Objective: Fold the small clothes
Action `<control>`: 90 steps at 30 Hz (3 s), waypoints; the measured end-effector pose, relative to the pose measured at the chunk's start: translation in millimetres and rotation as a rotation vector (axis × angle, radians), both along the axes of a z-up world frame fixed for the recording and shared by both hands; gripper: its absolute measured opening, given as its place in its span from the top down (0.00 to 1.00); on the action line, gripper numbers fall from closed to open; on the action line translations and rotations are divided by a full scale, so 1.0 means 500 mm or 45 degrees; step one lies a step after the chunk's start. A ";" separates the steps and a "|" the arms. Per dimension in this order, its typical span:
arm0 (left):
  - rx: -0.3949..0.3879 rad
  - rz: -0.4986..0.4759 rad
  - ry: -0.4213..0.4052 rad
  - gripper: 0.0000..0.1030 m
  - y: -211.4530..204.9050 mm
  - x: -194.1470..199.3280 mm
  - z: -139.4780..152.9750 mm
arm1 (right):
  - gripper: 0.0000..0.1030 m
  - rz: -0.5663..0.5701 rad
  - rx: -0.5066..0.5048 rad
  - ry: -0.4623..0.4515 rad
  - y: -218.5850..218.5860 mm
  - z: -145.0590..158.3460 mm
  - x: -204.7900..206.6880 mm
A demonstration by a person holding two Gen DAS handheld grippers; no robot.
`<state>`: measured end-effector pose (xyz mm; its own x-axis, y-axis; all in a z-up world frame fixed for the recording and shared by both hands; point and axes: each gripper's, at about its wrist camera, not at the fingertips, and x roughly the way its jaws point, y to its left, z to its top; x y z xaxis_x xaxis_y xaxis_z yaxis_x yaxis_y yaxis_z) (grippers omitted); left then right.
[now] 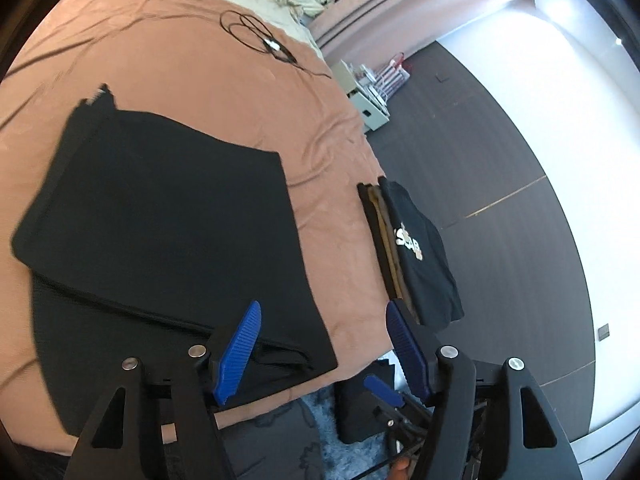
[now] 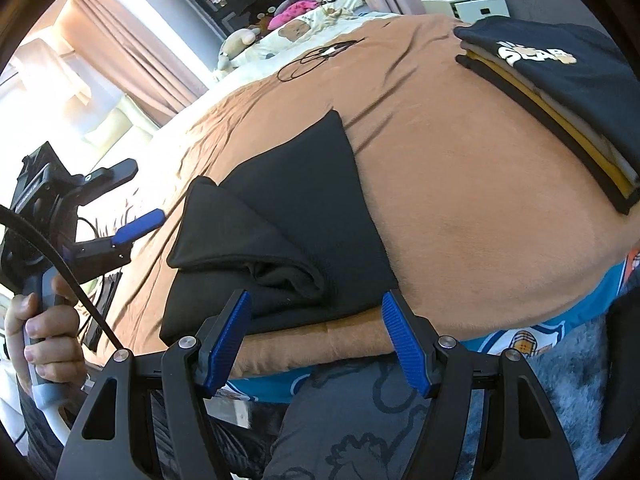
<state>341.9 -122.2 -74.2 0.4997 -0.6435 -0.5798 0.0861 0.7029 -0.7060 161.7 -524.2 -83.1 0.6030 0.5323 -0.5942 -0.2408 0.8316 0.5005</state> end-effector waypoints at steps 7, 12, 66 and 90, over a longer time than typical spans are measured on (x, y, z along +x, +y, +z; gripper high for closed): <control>0.130 0.095 0.012 0.36 0.088 -0.033 -0.011 | 0.36 0.091 -0.139 -0.033 0.037 0.009 0.034; 0.155 0.161 0.074 0.36 0.141 -0.051 -0.038 | 0.36 0.204 -0.301 -0.060 0.087 0.014 0.066; 0.345 0.164 0.326 0.89 0.161 -0.092 -0.231 | 0.96 0.311 -0.100 0.145 -0.014 -0.051 0.204; 0.203 0.226 0.251 0.79 0.235 -0.104 -0.187 | 0.23 0.433 -0.509 -0.213 0.180 0.086 0.139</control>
